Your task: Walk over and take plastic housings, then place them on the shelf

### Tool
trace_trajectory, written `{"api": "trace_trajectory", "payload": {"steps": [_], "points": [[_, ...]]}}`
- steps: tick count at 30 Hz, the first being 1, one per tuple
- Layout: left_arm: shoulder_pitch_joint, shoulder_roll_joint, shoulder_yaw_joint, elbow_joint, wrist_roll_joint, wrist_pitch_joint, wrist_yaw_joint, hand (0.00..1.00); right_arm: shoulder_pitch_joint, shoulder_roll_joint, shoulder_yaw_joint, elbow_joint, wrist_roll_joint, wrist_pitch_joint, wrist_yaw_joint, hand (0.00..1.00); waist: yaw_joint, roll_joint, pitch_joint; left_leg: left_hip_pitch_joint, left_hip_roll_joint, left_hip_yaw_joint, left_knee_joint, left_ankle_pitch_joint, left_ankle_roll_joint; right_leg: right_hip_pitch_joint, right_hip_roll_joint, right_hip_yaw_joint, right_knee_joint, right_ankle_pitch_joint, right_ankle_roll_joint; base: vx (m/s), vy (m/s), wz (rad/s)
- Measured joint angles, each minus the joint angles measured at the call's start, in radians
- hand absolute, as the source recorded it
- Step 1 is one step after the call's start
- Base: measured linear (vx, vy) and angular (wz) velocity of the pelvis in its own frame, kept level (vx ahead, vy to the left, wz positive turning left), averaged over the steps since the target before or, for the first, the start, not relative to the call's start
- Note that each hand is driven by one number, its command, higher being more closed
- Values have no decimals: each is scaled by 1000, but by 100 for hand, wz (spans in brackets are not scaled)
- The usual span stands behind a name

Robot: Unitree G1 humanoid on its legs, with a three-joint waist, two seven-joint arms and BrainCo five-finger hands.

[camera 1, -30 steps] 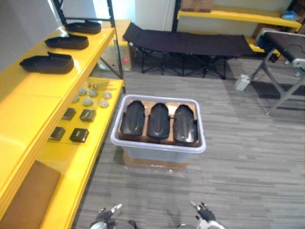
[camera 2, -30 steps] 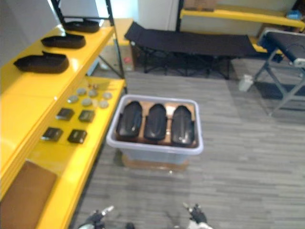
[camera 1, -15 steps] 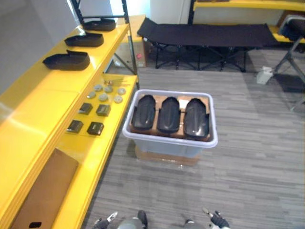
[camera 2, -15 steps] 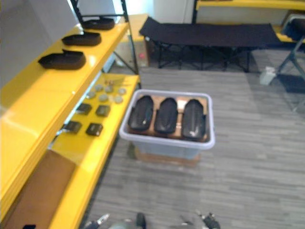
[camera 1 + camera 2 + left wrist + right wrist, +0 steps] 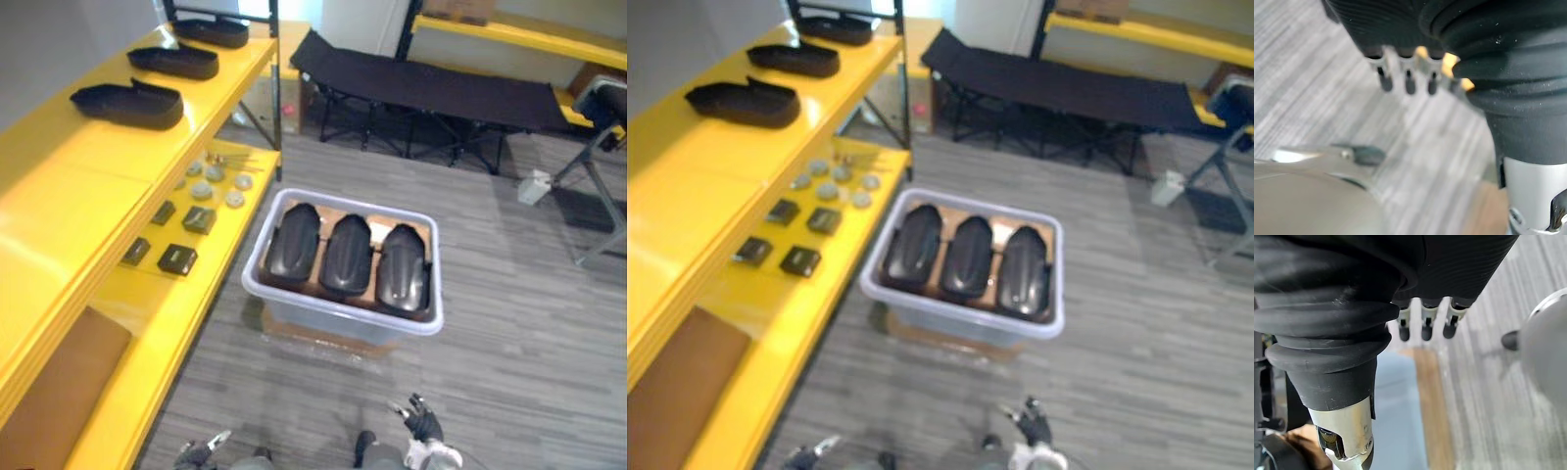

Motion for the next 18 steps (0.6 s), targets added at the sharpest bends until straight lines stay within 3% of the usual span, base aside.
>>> {"api": "trace_trajectory", "payload": {"steps": [1,4,6,10,14,16,18], "points": [[1,-11,0,7,-2,-1,12,0,15,-9,38,-54,-68,-13,-10,0,-1,17,-4,-10,23,-1,7,-7,-11,2,28,-4,-16,4,-8,61,-122,-4],[4,-9,0,6,5,-8,21,0,71,-34,134,-254,-175,-48,-2,0,0,15,-3,-12,46,-7,19,-18,-26,27,51,-23,-37,6,-11,43,-98,5],[6,3,-3,5,12,-23,22,0,73,-61,206,-404,-260,-98,-4,0,0,-4,6,-15,49,-7,26,-23,-25,30,54,-25,-48,9,-15,1,-22,2],[6,27,-12,2,59,-46,22,0,65,-71,297,-726,-291,-189,-62,0,8,-39,4,-53,47,-5,52,-31,-19,8,51,-20,-68,25,-21,-4,5,-1],[17,32,-45,-3,59,-73,21,0,-32,-79,217,-883,-203,-208,-199,0,18,-33,9,-53,27,8,72,-45,-4,7,35,3,-69,36,-9,-3,43,-10],[22,28,-52,-4,59,-82,20,0,-86,-90,135,-883,-154,-199,-254,0,18,-24,15,-60,15,21,92,-57,3,6,24,12,-69,39,-3,-29,82,-12],[22,30,-81,-8,59,-99,23,0,-160,-120,19,-859,-92,-167,-356,0,21,-9,24,-89,1,20,121,-64,12,-8,8,20,-70,50,4,-36,72,-3]]}}
